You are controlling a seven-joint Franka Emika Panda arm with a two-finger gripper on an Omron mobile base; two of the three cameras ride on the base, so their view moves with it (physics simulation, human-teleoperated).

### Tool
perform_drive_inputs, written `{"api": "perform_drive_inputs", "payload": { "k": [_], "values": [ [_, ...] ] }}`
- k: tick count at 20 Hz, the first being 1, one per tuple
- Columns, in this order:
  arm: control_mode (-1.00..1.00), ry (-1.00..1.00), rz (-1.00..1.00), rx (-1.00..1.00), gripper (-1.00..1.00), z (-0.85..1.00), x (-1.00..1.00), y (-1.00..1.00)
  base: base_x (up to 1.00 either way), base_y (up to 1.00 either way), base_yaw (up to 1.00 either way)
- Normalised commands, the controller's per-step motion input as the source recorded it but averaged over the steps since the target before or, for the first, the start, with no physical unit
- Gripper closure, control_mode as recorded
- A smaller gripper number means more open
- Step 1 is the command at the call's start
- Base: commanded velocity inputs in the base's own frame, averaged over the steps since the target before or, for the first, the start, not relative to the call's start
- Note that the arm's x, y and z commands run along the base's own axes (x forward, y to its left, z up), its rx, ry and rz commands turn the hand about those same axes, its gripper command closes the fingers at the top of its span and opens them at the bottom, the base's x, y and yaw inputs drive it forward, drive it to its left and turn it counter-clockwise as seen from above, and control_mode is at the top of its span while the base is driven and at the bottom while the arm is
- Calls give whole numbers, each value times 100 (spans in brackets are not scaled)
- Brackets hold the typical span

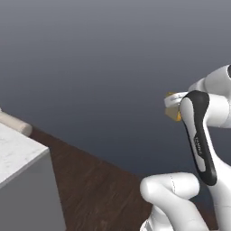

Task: Start the toaster. Once the lever pops up, take the bread to the plate on the dining counter.

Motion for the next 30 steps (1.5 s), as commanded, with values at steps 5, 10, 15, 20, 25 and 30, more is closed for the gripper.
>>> {"api": "perform_drive_inputs", "payload": {
  "k": [5,10,15,20,25,30],
  "values": [
    [100,0,0,0,100,0,0,0,100,0,54],
    [100,0,0,0,100,0,0,0,100,0,42],
    [100,0,0,0,100,0,0,0,100,0,23],
    [100,0,0,0,100,0,0,0,100,0,16],
    [100,0,0,0,100,0,0,0,100,0,33],
    [100,0,0,0,100,0,0,0,96,-13,31]
  ]
}}
